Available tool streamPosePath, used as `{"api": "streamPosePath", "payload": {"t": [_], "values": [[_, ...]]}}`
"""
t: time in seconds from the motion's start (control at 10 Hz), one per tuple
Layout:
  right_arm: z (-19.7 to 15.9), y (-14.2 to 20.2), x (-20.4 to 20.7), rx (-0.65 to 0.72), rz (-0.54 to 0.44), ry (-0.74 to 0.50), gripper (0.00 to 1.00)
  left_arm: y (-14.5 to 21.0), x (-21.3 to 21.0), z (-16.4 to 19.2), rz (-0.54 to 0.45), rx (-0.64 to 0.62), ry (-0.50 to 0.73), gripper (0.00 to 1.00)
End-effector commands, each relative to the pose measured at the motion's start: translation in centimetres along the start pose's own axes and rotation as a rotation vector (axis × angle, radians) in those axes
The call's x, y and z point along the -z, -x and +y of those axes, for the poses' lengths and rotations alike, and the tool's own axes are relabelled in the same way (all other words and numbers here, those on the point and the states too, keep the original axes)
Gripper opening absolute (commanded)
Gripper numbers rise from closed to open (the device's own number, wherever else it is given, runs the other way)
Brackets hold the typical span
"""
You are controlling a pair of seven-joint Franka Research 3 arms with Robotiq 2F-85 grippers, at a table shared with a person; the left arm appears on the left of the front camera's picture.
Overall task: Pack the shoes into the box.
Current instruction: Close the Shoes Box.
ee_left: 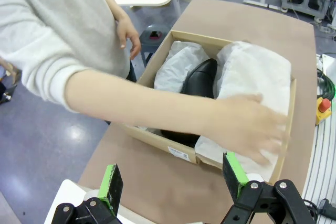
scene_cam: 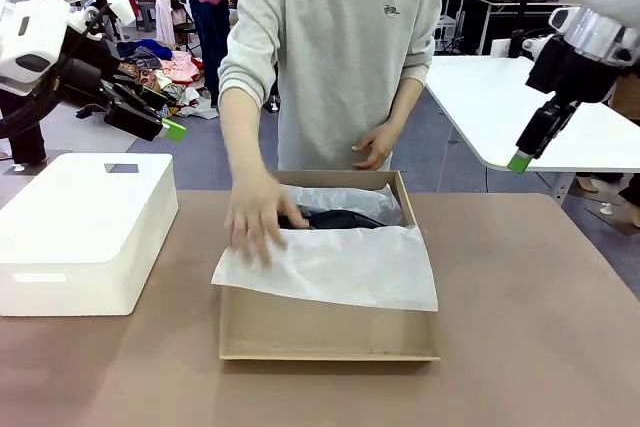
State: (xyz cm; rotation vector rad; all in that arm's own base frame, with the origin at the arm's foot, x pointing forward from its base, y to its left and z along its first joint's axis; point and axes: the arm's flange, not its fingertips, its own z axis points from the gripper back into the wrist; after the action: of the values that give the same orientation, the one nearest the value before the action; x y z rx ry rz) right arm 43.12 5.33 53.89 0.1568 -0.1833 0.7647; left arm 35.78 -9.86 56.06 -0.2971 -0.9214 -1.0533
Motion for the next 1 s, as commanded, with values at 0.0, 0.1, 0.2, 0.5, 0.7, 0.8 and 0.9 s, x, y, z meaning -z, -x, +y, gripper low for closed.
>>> {"api": "streamPosePath", "payload": {"t": [0.0, 0.1, 0.2, 0.5, 0.7, 0.8, 0.9], "values": [[-0.15, 0.64, 1.06, -0.040, -0.041, -0.043, 0.21, 0.08, 0.01, 0.10, -0.010, 0.002, 0.011, 1.00], [0.14, 0.54, 1.38, -0.036, -0.028, -0.026, 0.02, 0.08, 0.01, 0.10, -0.010, 0.002, 0.011, 1.00], [0.66, 0.13, 1.59, 0.067, 0.010, 0.010, 0.02, 0.08, 0.01, 0.10, -0.010, 0.002, 0.011, 1.00], [-0.14, 0.38, 0.78, -0.011, 0.004, -0.007, 0.02, 0.08, 0.01, 0.10, -0.010, 0.002, 0.011, 1.00], [-0.14, 0.38, 0.78, -0.011, 0.004, -0.007, 0.02, 0.08, 0.01, 0.10, -0.010, 0.002, 0.011, 1.00], [-0.14, 0.38, 0.78, -0.011, 0.004, -0.007, 0.02, 0.08, 0.01, 0.10, -0.010, 0.002, 0.011, 1.00], [0.17, 0.25, 1.07, 0.002, 0.010, -0.006, 0.02, 0.08, 0.01, 0.10, -0.010, 0.002, 0.011, 1.00]]}}
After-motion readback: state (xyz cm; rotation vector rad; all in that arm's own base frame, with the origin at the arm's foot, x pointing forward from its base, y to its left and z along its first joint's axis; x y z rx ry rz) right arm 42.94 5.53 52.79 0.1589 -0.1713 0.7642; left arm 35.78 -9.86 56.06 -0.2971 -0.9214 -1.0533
